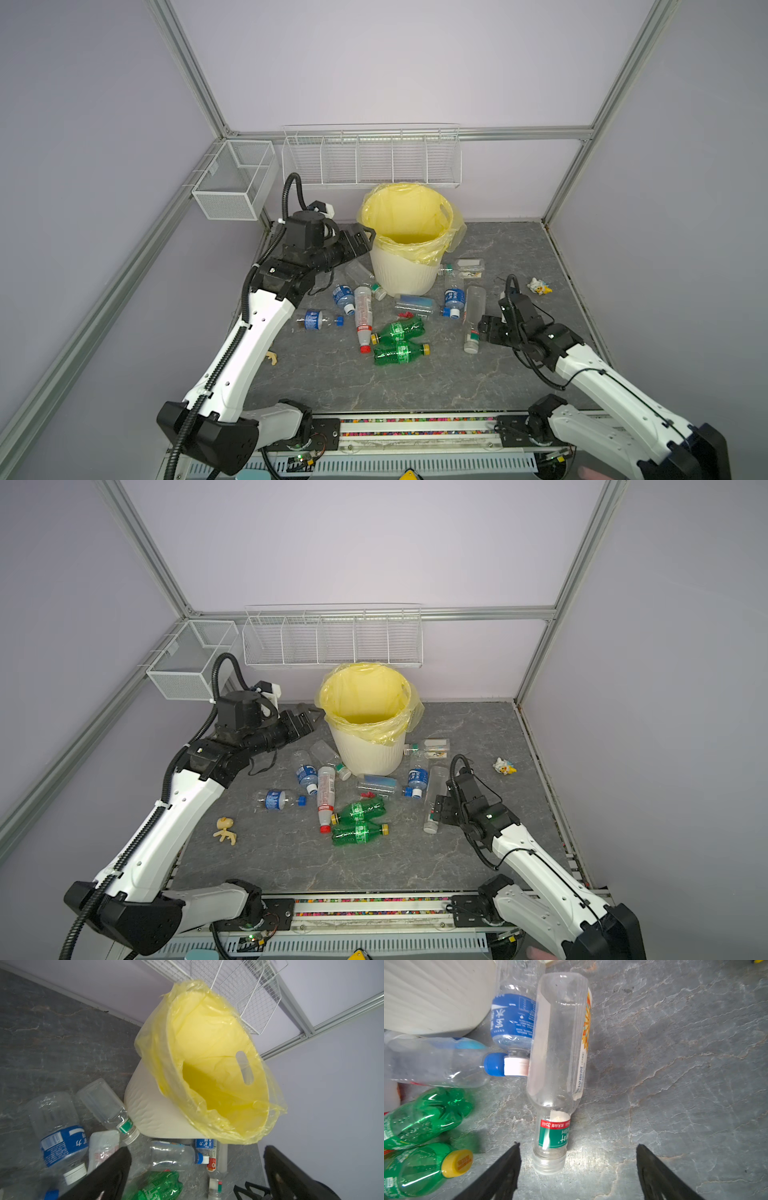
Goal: Throw the plastic bottles in the bin
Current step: 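Lower the left gripper back toward the bottle pile while right gripper descends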
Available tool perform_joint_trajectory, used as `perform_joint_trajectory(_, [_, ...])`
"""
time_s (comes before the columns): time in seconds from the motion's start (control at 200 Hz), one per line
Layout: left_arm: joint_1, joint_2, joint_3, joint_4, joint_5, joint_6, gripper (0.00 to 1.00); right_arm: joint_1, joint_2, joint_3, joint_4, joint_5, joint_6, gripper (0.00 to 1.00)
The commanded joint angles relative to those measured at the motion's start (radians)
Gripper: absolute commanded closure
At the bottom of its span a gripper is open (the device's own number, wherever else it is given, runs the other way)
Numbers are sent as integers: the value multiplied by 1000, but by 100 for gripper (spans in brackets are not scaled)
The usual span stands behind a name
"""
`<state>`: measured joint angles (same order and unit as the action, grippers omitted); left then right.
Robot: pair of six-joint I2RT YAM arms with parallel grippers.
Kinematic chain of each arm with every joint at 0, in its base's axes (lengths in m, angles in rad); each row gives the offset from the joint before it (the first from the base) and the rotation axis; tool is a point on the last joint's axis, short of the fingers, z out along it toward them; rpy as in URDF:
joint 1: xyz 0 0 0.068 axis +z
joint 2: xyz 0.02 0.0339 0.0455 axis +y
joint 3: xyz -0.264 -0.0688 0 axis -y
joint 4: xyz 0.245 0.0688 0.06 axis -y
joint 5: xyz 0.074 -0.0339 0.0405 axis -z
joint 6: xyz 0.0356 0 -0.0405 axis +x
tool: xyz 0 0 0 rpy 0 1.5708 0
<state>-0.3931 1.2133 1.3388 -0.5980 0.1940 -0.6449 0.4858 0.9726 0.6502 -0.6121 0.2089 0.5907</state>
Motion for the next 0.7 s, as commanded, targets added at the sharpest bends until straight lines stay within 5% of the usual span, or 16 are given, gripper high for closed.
perform_joint_trajectory(0.0, [-2, -78, -80, 62, -45, 16, 0, -3, 24, 15, 6, -23, -3, 12])
perform_joint_trajectory(0.695, [-1, -228, -437, 71, -74, -8, 0, -3, 176, 108, 46, -26, -21, 12])
